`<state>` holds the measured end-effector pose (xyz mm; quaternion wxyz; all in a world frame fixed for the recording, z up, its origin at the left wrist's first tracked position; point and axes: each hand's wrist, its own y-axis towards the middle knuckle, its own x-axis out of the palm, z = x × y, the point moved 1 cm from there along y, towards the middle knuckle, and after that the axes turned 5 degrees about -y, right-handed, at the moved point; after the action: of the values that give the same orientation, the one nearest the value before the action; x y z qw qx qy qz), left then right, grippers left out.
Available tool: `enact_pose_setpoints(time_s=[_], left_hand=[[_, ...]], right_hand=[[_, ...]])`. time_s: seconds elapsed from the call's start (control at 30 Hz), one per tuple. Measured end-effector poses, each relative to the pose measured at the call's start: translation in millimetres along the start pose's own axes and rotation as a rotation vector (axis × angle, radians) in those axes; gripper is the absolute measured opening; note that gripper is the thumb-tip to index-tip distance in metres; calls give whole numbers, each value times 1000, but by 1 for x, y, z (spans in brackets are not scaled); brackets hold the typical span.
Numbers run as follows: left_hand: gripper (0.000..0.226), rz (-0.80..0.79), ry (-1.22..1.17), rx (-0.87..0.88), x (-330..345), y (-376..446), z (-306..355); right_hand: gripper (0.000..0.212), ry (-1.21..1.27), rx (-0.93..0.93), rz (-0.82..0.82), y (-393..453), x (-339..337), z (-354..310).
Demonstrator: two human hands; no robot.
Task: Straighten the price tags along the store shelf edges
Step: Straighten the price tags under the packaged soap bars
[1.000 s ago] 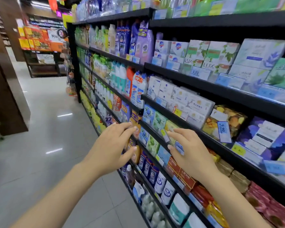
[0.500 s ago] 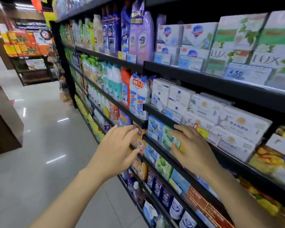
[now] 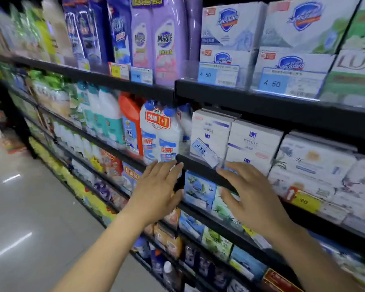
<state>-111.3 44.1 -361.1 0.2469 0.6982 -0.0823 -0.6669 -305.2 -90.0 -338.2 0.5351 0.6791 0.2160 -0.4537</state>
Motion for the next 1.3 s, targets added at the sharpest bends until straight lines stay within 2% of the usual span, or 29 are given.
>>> enact_pose_setpoints(time_s=[0.37,0.57,0.7,1.07,1.3], left_hand=[[56,6,-221,281,42,51,-62],[52,82,-279,363,57,55,-73],[54,92,-318,338,62,52,-70],[58,45,-400,334,62,52,-74],[58,23,-389,343,63,51,-75]], right_hand=[[35,-197,141,149,43,24,-25],[37,-256,214,130,52,30,-33],[33,-268,229,152,54,31,-36],[54,-252,213,199,76,44,-41],[40,-281,190,165,80,47,-42]])
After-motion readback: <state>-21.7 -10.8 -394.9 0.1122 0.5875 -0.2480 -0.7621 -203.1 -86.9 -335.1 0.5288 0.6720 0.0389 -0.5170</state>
